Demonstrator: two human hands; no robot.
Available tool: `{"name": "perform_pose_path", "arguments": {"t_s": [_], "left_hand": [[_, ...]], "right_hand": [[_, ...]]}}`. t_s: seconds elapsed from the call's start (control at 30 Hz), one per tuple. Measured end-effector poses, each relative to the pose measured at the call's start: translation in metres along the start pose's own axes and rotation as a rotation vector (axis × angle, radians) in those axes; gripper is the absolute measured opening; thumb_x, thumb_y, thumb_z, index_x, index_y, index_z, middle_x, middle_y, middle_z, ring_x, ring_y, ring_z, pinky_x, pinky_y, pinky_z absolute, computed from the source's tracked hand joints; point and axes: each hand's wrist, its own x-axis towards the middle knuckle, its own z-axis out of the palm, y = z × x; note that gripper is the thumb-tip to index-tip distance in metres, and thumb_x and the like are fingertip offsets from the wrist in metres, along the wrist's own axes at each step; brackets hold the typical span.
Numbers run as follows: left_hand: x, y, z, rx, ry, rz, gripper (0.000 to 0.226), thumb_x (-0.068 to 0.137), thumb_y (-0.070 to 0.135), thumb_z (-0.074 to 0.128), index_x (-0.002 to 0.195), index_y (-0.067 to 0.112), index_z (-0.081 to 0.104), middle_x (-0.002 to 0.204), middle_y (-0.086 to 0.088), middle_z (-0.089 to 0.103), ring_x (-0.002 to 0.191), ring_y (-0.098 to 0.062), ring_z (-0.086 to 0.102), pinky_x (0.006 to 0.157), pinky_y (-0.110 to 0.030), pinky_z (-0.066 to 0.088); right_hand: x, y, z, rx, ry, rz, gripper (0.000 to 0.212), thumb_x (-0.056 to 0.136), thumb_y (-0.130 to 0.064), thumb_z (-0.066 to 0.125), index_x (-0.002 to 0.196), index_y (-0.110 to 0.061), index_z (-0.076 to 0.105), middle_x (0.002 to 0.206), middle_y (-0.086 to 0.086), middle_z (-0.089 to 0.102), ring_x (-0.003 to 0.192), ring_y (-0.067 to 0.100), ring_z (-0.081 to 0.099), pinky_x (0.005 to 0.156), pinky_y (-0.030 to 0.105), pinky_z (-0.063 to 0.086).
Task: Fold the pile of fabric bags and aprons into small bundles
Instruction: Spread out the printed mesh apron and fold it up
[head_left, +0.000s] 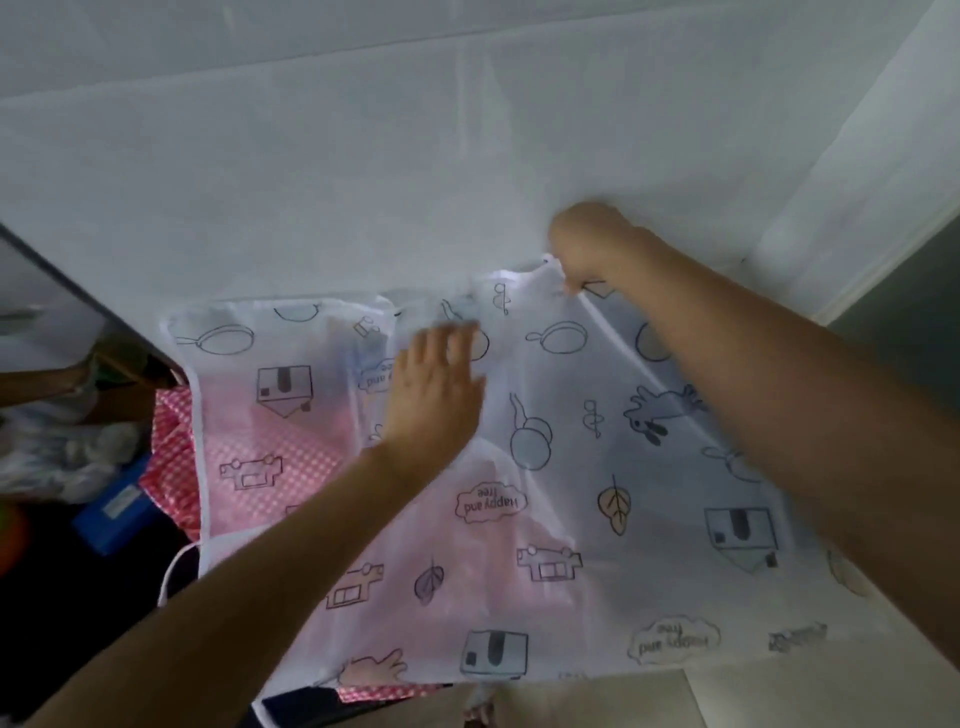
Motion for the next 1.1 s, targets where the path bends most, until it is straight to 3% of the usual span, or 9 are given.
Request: {"name": "perform_pose_path", "arguments": {"t_s": [0.13, 0.23, 0.4, 0.53, 0.63, 0.73, 0.87, 1.0, 1.1], "left_hand": [[-0.084, 0.014, 0.042, 0.101, -0.447, -0.087, 0.074, 0.093, 0.065, 0.015, 0.151, 0.023, -0.001, 0.16, -0.008, 0.007, 0.146, -0.036, 0.007, 0.115, -0.057, 0.003], [-0.107, -0.008, 0.075, 0.135, -0.629, -0.165, 0.079, 0.082, 0.075, 0.0, 0.142, 0.035, -0.032, 0.15, 0.001, -0.039, 0.136, -0.033, -0.036, 0.099, -0.064, -0.024], [-0.113, -0.019, 0.097, 0.053, -0.68, -0.267, 0.082, 0.079, 0.079, 0.005, 0.142, 0.039, -0.029, 0.15, 0.003, -0.04, 0.137, -0.031, -0.035, 0.097, -0.066, -0.026], [-0.114, -0.019, 0.105, 0.003, -0.718, -0.314, 0.093, 0.066, 0.088, -0.001, 0.143, 0.041, -0.027, 0.149, 0.007, -0.039, 0.135, -0.029, -0.036, 0.102, -0.07, -0.02], [-0.111, -0.019, 0.107, 0.032, -0.721, -0.341, 0.095, 0.07, 0.089, 0.007, 0.145, 0.04, -0.024, 0.15, 0.007, -0.038, 0.132, -0.028, -0.038, 0.099, -0.067, -0.024], [-0.109, -0.014, 0.105, 0.133, -0.722, -0.365, 0.09, 0.079, 0.083, 0.02, 0.146, 0.039, -0.022, 0.152, 0.005, -0.035, 0.137, -0.028, -0.033, 0.103, -0.065, -0.019], [-0.103, -0.001, 0.107, 0.237, -0.732, -0.383, 0.092, 0.08, 0.082, 0.017, 0.147, 0.033, -0.022, 0.153, -0.003, -0.03, 0.145, -0.035, -0.015, 0.108, -0.063, -0.012], [-0.1, 0.017, 0.103, 0.265, -0.689, -0.482, 0.099, 0.082, 0.078, 0.032, 0.151, 0.024, -0.014, 0.159, -0.015, -0.006, 0.145, -0.038, 0.008, 0.112, -0.062, -0.003], [-0.103, 0.034, 0.099, 0.148, -0.622, -0.585, 0.1, 0.084, 0.072, 0.043, 0.153, 0.019, -0.007, 0.159, -0.016, -0.007, 0.145, -0.038, 0.002, 0.111, -0.065, 0.007]], "right_hand": [[0.009, -0.005, 0.005, -0.016, 0.032, 0.013, 0.034, 0.075, -0.022, 0.079, 0.064, -0.008, 0.05, 0.06, 0.003, 0.047, 0.073, 0.028, 0.054, 0.066, 0.027, 0.04], [0.009, -0.001, 0.035, 0.14, 0.145, 0.024, 0.017, 0.081, -0.014, 0.073, 0.091, -0.002, 0.067, 0.082, 0.012, 0.064, 0.087, 0.031, 0.062, 0.068, 0.027, 0.038], [0.006, -0.005, 0.096, 0.612, 0.383, 0.034, 0.016, 0.089, -0.007, 0.055, 0.073, -0.006, 0.059, 0.084, 0.018, 0.061, 0.082, 0.032, 0.058, 0.063, 0.03, 0.032], [-0.035, -0.016, 0.126, 0.864, 0.625, 0.032, 0.032, 0.084, 0.003, 0.057, 0.116, -0.001, 0.058, 0.119, 0.015, 0.055, 0.109, 0.028, 0.053, 0.088, 0.029, 0.04], [-0.103, -0.021, 0.158, 1.067, 0.723, 0.08, 0.033, 0.087, -0.001, 0.061, 0.119, -0.006, 0.057, 0.11, 0.007, 0.058, 0.091, 0.015, 0.057, 0.081, 0.025, 0.046], [-0.177, -0.013, 0.216, 1.227, 0.561, 0.268, 0.011, 0.092, -0.018, 0.06, 0.088, -0.009, 0.065, 0.071, -0.002, 0.064, 0.059, 0.005, 0.058, 0.057, 0.023, 0.047], [-0.262, -0.004, 0.295, 1.406, 0.314, 0.674, 0.051, 0.088, -0.041, 0.062, 0.051, -0.007, 0.051, 0.044, 0.002, 0.051, 0.044, 0.012, 0.046, 0.056, 0.028, 0.04], [-0.296, -0.004, 0.331, 2.055, -0.023, 1.167, 0.049, 0.079, -0.05, 0.068, 0.074, -0.003, 0.053, 0.069, 0.011, 0.059, 0.063, 0.02, 0.055, 0.071, 0.032, 0.053], [-0.299, -0.001, 0.334, 2.603, -0.076, 1.139, 0.066, 0.06, -0.047, 0.083, 0.1, -0.002, 0.055, 0.088, 0.018, 0.064, 0.072, 0.024, 0.063, 0.074, 0.036, 0.057]]}}
